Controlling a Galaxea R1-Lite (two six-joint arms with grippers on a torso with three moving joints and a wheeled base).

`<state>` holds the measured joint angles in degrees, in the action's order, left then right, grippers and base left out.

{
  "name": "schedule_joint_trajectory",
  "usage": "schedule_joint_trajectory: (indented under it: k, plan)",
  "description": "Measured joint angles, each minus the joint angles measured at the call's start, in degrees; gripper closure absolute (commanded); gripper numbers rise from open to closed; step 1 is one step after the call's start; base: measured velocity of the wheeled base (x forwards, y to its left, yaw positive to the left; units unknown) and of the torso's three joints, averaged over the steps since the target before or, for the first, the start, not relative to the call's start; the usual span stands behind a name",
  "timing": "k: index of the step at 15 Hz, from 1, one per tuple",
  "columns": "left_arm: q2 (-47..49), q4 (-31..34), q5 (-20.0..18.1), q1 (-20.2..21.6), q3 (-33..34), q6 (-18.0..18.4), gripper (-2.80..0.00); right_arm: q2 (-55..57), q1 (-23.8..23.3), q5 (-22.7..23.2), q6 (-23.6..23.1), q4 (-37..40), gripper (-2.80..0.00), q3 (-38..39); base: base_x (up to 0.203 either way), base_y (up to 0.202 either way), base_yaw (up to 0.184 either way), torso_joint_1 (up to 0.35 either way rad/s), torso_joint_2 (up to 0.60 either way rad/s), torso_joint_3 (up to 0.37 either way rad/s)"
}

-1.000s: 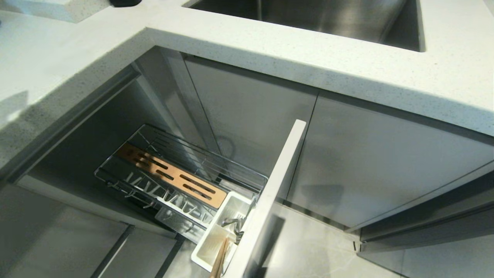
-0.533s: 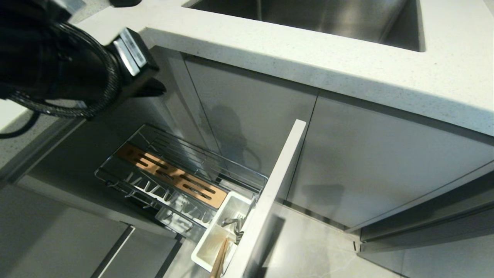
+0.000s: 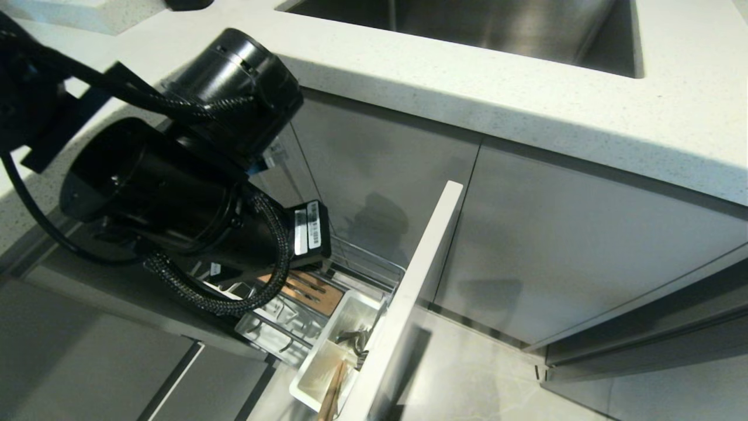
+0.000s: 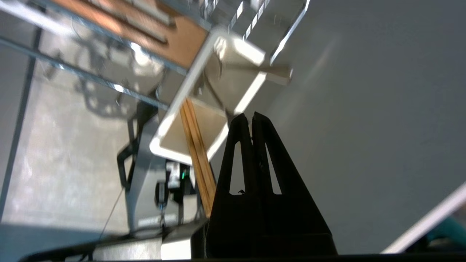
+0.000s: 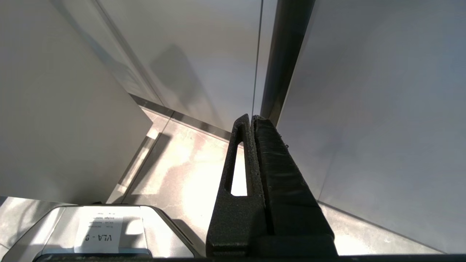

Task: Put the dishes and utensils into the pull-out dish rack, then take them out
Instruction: Take the spoon out of the cupboard

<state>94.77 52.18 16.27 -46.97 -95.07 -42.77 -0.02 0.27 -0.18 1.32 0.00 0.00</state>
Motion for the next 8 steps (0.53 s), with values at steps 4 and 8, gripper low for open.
schedule_joint_trajectory:
  k: [4, 8]
  plan:
    - [1.35, -0.22, -3.46, -0.05, 2.40, -0.14, -2.80, 0.00, 0.00, 0.00, 0.00, 0.00, 0.00, 0.00, 0.000, 0.000, 0.000, 0.000, 0.00, 0.000]
    - [3.97, -1.72, -3.62, 0.00, 2.51, -1.37, -2.80, 0.00, 0.00, 0.00, 0.00, 0.00, 0.00, 0.00, 0.000, 0.000, 0.000, 0.000, 0.00, 0.000]
